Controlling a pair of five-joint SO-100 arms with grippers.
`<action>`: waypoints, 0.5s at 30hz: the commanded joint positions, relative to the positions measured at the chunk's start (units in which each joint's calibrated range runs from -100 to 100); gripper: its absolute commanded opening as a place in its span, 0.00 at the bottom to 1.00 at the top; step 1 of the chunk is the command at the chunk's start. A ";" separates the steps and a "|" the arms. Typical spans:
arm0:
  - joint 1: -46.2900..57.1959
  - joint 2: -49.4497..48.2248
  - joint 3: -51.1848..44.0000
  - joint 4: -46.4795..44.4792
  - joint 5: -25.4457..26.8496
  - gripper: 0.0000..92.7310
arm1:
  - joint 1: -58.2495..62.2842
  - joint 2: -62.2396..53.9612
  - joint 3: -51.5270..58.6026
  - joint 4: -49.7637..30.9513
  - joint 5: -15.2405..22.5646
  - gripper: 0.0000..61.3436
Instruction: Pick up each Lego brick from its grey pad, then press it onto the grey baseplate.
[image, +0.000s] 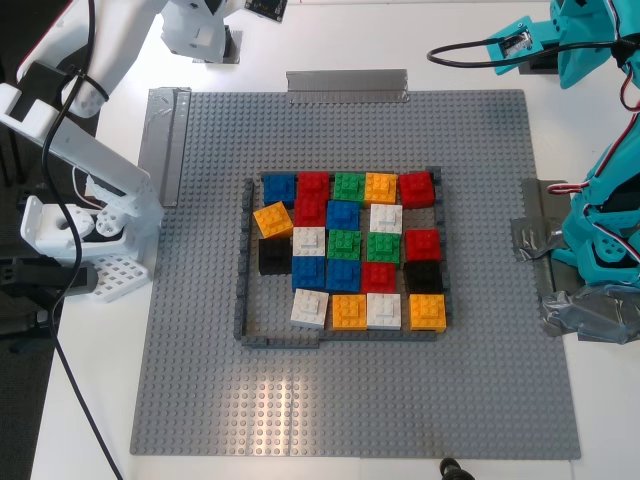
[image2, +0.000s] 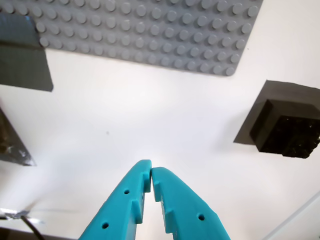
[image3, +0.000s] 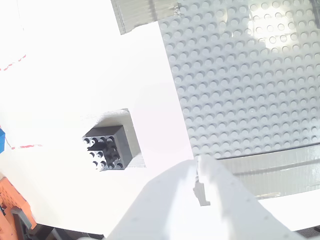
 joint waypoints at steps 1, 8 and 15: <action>1.13 -4.13 -9.70 -7.26 -3.50 0.00 | -4.19 -11.75 5.71 -9.79 1.51 0.00; 1.13 -4.13 -9.70 -7.26 -3.50 0.00 | -2.67 -9.60 3.36 -8.57 0.93 0.00; 1.20 -4.30 -11.78 -7.26 -3.84 0.00 | -2.81 -8.40 2.37 -8.90 0.63 0.00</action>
